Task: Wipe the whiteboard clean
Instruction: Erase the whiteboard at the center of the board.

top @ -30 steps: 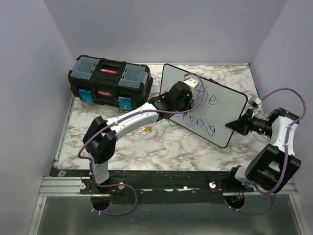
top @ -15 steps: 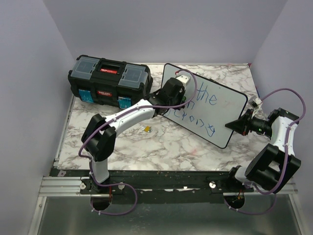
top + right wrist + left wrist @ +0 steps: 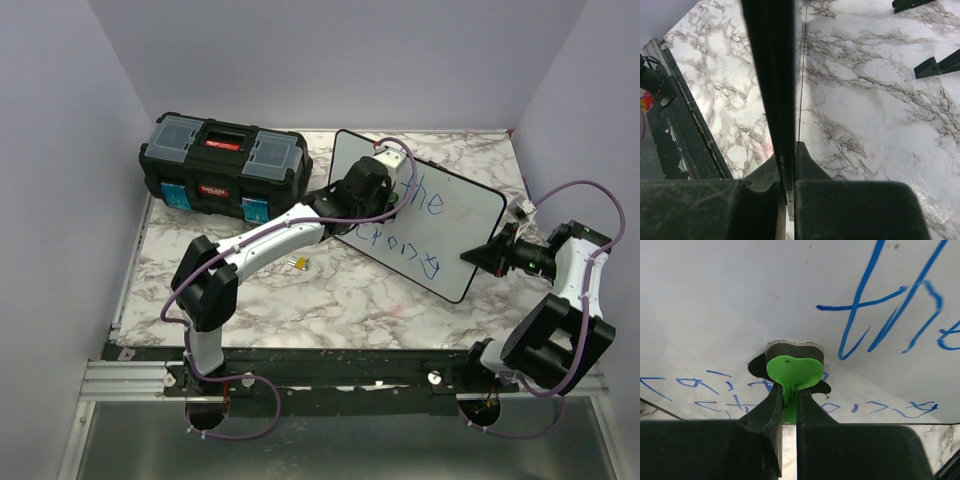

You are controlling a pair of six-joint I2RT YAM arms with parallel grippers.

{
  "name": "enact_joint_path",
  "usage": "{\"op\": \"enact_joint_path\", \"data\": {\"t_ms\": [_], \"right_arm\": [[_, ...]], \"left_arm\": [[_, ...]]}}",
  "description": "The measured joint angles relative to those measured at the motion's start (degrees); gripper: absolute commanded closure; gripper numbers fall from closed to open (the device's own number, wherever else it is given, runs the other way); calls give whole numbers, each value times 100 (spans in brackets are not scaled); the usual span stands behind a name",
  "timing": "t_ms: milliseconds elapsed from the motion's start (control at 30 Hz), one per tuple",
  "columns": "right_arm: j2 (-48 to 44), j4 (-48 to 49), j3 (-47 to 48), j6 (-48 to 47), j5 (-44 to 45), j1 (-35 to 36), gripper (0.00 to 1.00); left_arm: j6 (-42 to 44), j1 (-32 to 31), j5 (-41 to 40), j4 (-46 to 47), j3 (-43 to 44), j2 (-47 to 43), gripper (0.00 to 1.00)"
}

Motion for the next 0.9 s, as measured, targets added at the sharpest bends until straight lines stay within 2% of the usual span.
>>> {"op": "enact_joint_path", "data": {"t_ms": [267, 600, 900], "right_arm": [[0, -15, -2, 22, -2, 0, 99], [0, -33, -2, 131, -4, 0, 99], [0, -31, -2, 127, -2, -2, 99]], "left_arm": [[-28, 33, 63, 37, 155, 90, 100], [-127, 426, 256, 203, -295, 55, 100], [-175, 201, 310, 273, -304, 33, 100]]}}
